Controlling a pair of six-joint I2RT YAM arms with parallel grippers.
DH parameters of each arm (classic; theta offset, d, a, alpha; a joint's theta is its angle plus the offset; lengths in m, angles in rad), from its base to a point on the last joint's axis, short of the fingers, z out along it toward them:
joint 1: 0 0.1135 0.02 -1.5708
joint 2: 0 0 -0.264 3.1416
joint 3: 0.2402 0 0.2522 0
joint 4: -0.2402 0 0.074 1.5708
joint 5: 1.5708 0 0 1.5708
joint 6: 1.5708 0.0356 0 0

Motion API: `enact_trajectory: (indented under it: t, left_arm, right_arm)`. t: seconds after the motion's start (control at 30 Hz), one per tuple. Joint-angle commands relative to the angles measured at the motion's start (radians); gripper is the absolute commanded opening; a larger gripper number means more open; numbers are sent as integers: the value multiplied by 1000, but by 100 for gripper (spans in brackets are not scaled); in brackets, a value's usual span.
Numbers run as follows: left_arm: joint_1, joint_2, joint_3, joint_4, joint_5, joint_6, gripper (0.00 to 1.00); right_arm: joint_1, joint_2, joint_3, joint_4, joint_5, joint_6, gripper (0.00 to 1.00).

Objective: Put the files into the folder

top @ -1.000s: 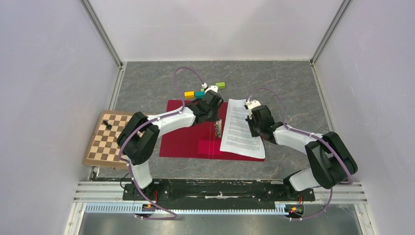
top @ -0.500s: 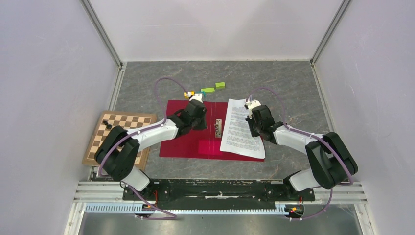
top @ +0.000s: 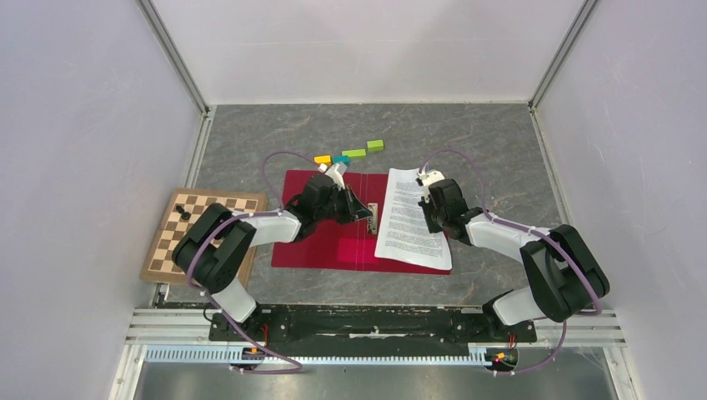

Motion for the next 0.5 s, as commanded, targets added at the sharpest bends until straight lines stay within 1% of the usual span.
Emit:
enact_trajectory:
  t: [0.0, 0.17, 0.47]
  left_arm:
    - [24, 68, 8, 188, 104, -94, 3]
    - [63, 117, 32, 228, 116, -106, 2]
    - [88, 191, 130, 205, 122, -102, 2]
  right_arm:
    - [3, -16, 8, 4, 9, -15, 0]
    - [3, -14, 8, 4, 6, -15, 0]
    - [4, -13, 8, 4, 5, -16, 0]
